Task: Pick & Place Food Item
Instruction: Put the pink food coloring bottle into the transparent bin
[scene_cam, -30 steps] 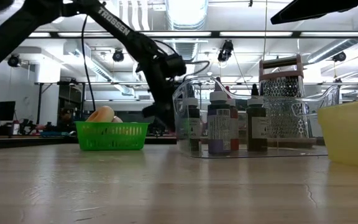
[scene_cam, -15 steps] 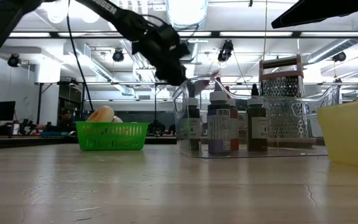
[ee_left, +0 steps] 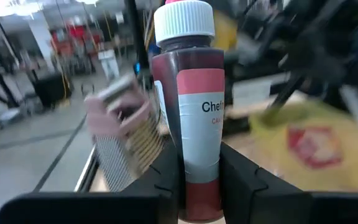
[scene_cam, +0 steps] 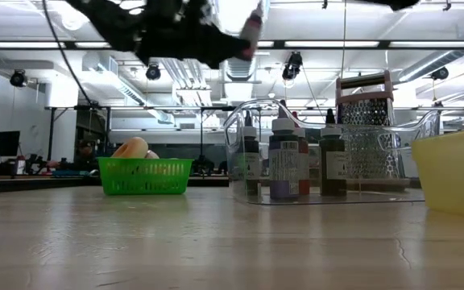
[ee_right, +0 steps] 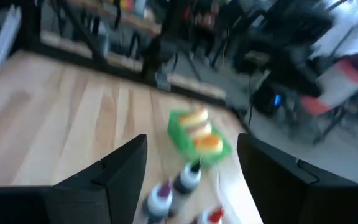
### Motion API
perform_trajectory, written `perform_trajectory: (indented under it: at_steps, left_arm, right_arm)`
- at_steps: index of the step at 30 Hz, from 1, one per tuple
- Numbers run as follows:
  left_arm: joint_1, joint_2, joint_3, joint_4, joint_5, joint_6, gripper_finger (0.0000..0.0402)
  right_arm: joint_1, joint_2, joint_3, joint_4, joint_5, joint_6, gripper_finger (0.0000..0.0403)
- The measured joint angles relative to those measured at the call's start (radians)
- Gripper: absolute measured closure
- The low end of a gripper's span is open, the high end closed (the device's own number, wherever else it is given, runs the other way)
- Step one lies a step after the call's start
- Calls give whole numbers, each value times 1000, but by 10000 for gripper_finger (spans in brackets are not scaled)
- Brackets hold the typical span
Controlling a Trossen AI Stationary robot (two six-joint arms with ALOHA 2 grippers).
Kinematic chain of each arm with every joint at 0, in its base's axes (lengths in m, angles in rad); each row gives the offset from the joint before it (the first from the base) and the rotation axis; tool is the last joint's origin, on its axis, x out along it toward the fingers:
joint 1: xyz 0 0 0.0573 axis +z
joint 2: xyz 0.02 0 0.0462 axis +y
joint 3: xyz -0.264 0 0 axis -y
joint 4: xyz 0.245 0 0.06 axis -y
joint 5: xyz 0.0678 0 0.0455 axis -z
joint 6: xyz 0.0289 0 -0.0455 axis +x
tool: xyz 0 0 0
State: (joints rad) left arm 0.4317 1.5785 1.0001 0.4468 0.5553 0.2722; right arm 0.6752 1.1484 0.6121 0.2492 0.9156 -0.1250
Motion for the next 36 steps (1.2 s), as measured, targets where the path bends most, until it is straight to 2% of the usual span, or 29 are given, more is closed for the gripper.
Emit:
perform_trajectory:
  at_steps: [3,5,12,14,20,28,32,36]
  left_arm:
    - [-44,-72,-129,146,-37,-66,330]
    - [-86,-110,-196,190,-105,-71,330]
    - [-230,-140,-362,400,-282,-63,330]
    - [-256,-140,-387,416,-325,-63,330]
    - [-317,-139,-455,464,-404,-61,330]
    - [-337,-128,-513,540,-426,-80,332]
    - [-347,-81,-510,570,-425,-84,332]
    - [-364,-17,-480,578,-425,-84,332]
  right_arm:
    - [-27,0,-30,188,-46,-129,163]
    - [-64,0,-42,270,-106,-186,166]
    - [-284,0,-7,273,-406,-143,168]
    - [-337,-4,29,205,-467,-108,168]
    - [-452,-3,238,-186,-621,11,168]
    - [-510,36,459,-472,-719,63,168]
    - [-537,94,564,-616,-784,99,168]
    - [-549,170,666,-746,-798,100,168]
